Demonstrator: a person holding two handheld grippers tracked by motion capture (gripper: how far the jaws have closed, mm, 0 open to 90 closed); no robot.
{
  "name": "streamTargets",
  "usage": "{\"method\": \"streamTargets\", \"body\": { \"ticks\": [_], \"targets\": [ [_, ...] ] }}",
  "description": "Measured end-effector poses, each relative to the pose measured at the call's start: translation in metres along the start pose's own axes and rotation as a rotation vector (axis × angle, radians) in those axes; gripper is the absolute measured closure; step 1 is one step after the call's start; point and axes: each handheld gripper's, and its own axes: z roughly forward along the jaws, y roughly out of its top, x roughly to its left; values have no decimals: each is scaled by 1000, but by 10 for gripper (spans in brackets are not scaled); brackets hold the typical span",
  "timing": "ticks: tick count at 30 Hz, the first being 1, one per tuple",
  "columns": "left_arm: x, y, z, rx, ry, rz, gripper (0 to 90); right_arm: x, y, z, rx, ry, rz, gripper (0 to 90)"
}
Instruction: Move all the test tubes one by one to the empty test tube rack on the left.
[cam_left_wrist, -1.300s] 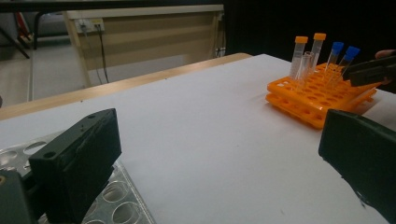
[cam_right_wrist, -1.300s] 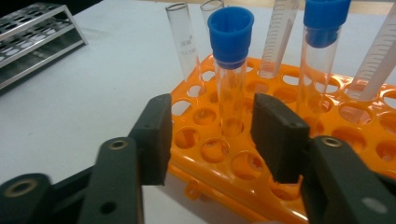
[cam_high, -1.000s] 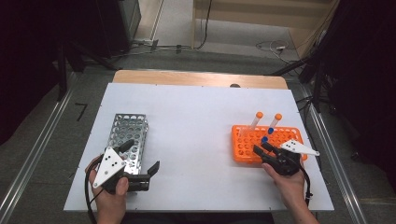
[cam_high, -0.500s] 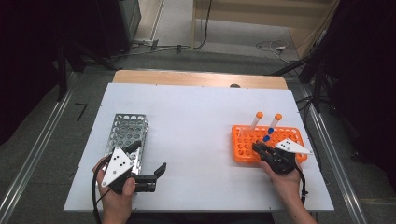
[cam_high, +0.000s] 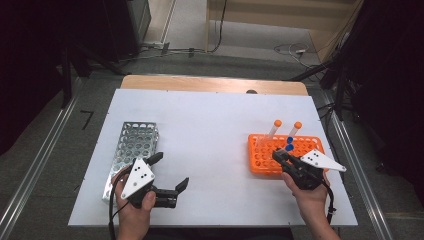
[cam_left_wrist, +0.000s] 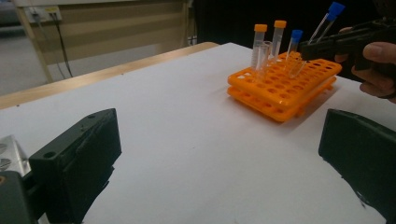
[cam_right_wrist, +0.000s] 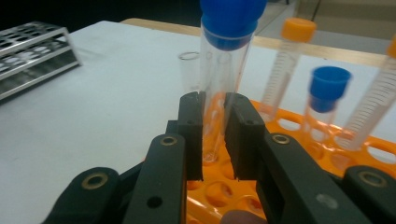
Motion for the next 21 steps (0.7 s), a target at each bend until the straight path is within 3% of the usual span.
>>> {"method": "streamTargets", "body": {
  "ticks": [5,13,19,21],
  "targets": [
    [-6,2,5,3,-22,3,0,14,2,1,21,64,-30,753],
    [-19,4,15,10,-68,-5,0,48,4,6,68,213,-77,753],
    [-32,7,24,20,-96,-17,21,64,2,12,106,277,-99,753],
    [-37,8,27,30,-83,-15,56,69,1,14,117,297,-112,753]
  ]
}}
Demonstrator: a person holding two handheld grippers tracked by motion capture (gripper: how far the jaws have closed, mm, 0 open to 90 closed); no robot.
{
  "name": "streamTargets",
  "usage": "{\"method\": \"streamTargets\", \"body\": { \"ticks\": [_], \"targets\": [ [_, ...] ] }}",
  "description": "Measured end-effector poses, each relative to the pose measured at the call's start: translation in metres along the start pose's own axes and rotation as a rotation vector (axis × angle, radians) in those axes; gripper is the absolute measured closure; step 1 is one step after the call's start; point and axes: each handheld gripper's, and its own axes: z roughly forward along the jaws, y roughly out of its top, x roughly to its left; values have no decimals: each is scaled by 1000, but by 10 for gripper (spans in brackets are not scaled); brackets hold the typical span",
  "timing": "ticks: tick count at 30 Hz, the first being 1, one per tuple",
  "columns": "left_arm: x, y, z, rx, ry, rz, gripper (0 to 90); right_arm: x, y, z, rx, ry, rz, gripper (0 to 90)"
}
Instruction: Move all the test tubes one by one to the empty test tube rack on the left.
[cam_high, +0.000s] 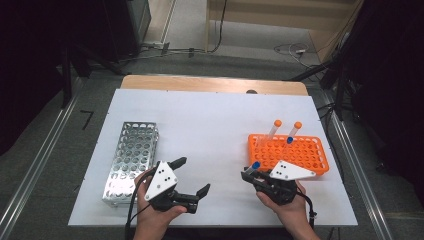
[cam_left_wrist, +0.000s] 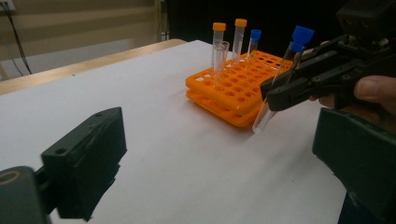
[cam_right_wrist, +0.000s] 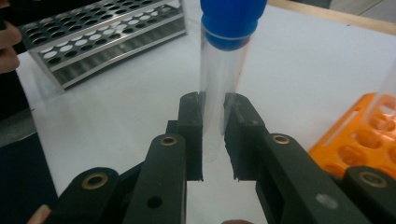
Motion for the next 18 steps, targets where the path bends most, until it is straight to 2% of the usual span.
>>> {"method": "streamTargets", "body": {
  "ticks": [4,6,12,18],
  "targets": [
    [-5,1,5,15,10,-1,143,8,0,6,31,27,-21,753],
    [-8,2,8,25,-1,-5,182,10,0,8,39,31,-25,753],
    [-15,3,17,43,-56,-9,299,20,-1,18,81,71,-49,754],
    [-18,4,20,41,-98,-10,363,27,-1,23,100,95,-72,754]
  ]
}}
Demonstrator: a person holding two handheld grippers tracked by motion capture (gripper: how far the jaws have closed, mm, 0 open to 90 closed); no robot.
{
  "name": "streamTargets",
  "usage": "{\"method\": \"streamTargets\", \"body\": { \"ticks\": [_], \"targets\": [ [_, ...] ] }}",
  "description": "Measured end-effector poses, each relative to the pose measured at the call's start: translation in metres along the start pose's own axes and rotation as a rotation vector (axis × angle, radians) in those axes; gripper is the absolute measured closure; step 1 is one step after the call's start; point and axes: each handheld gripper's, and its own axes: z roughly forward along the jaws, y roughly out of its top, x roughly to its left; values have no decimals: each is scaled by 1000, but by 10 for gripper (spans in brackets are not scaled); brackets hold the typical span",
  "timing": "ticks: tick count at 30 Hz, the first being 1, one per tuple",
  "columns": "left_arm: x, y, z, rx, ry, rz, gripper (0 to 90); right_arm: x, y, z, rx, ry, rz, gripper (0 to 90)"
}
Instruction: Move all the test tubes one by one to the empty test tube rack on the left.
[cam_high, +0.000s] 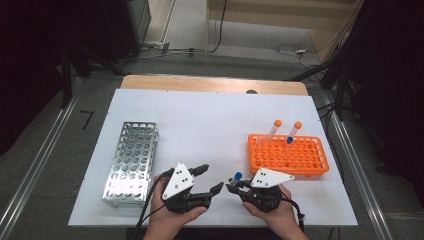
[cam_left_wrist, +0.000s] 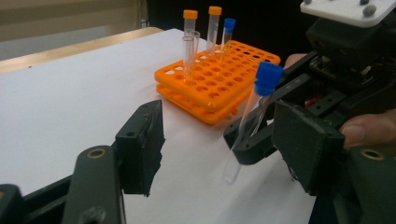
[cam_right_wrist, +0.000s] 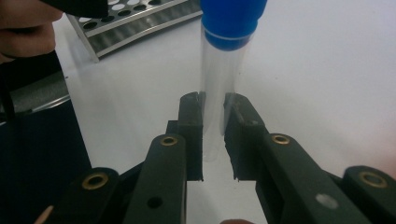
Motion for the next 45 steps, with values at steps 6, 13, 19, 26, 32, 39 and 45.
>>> {"method": "streamTargets", "body": {
  "ticks": [6,13,19,26,32,39,45],
  "targets": [
    [-5,0,5,16,-45,20,463,5,1,5,14,17,-24,755],
    [-8,-1,12,27,-86,22,537,6,1,8,29,34,-29,754],
    [-15,-2,19,47,-118,41,592,11,1,10,30,61,-54,754],
    [-18,-3,23,61,-114,49,685,18,2,11,28,95,-94,754],
    [-19,-4,23,67,-96,74,754,17,2,13,32,107,-89,754],
    [-15,-2,18,47,-71,64,762,15,0,12,13,109,-81,669],
    [-2,1,8,30,-49,36,764,11,-1,5,-28,97,-60,405]
  ]
}}
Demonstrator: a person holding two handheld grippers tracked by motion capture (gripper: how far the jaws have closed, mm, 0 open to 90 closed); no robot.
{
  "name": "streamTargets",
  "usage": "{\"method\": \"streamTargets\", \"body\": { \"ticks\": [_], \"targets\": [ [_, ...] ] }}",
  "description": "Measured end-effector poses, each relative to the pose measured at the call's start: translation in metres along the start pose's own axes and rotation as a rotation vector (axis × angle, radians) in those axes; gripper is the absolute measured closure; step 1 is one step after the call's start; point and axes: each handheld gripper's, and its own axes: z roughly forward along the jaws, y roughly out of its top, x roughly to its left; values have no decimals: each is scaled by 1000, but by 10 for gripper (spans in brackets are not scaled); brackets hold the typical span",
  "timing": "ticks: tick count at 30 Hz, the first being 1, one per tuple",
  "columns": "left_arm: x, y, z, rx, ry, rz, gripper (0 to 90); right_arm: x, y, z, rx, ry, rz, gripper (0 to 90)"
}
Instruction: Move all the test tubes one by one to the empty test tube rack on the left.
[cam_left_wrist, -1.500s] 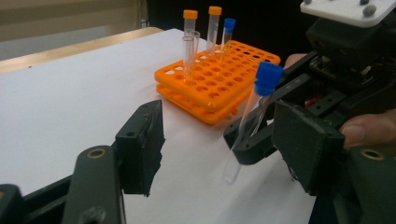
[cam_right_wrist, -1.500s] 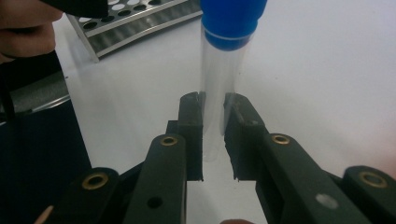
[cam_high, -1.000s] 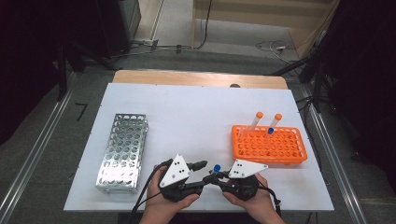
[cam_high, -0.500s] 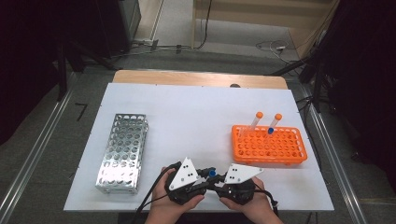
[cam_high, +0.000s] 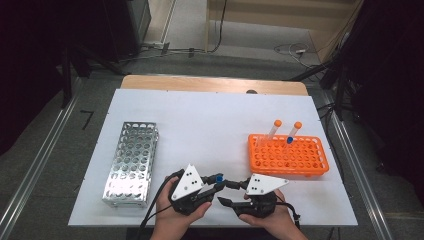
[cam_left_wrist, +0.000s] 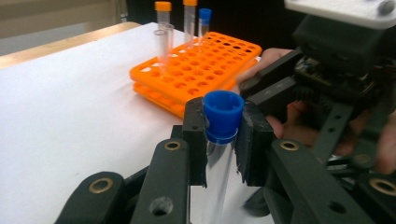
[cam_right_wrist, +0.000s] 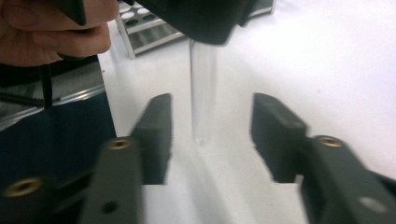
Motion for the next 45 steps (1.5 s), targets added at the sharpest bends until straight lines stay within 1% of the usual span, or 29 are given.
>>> {"method": "streamTargets", "body": {
  "ticks": [1,3,7,8,11,12,13,15,17,18,19,20,21,23,24,25,27,28,29,30,32,34,35,39,40,41,43,44,45],
  "targets": [
    [0,0,0,0,0,0,763,-1,0,-2,-6,-6,4,370],
    [7,1,-7,-8,20,-15,763,-3,-1,-5,-11,-19,18,311],
    [18,3,-18,-19,48,-37,763,-10,-5,-15,-23,-51,47,253],
    [18,3,-18,-19,48,-37,763,-11,-6,-17,-24,-53,53,230],
    [27,4,-30,-37,89,-53,763,-17,-10,-25,-24,-71,78,187],
    [27,4,-30,-37,89,-53,763,-19,-11,-27,-22,-72,79,156],
    [33,4,-36,-39,112,-63,763,-22,-12,-30,-21,-81,86,141],
    [38,5,-43,-46,133,-75,763,-26,-15,-36,-26,-90,107,94],
    [41,5,-45,-50,140,-78,763,-30,-17,-42,-32,-117,121,75],
    [46,7,-51,-58,162,-83,764,-32,-18,-45,-32,-126,122,61],
    [46,7,-51,-58,162,-83,763,-34,-19,-48,-37,-133,128,60],
    [50,9,-57,-64,180,-85,764,-36,-20,-52,-39,-137,133,50],
    [50,9,-57,-64,180,-85,763,-38,-21,-55,-42,-138,136,32],
    [58,12,-64,-74,207,-90,763,-42,-24,-61,-49,-145,149,24],
    [58,12,-64,-74,207,-90,764,-43,-25,-64,-50,-148,149,12],
    [63,15,-68,-71,224,-85,763,-45,-26,-67,-51,-152,155,6],
    [69,18,-72,-77,237,-86,763,-47,-29,-72,-56,-159,159,0],
    [69,18,-72,-77,237,-86,763,-49,-30,-75,-56,-158,164,0],
    [75,21,-76,-79,251,-85,763,-50,-31,-77,-62,-157,169,0],
    [75,21,-76,-79,251,-85,764,-51,-33,-79,-66,-159,171,0],
    [85,25,-80,-92,266,-100,764,-52,-35,-84,-54,-170,177,0],
    [88,27,-81,-98,271,-104,763,-54,-39,-88,-49,-179,185,0],
    [94,30,-83,-102,286,-103,764,-55,-41,-90,-44,-185,185,0],
    [107,35,-85,-108,317,-102,764,-57,-48,-97,-22,-211,202,0],
    [111,37,-85,-108,328,-104,763,-58,-49,-98,-21,-212,202,0],
    [111,37,-85,-108,328,-104,763,-59,-50,-99,-18,-211,202,0],
    [122,40,-84,-112,352,-106,763,-60,-50,-100,-25,-213,204,0],
    [122,40,-84,-112,352,-106,763,-61,-50,-100,-27,-213,205,0],
    [126,40,-84,-112,358,-109,764,-61,-50,-100,-28,-212,205,0]
  ]
}}
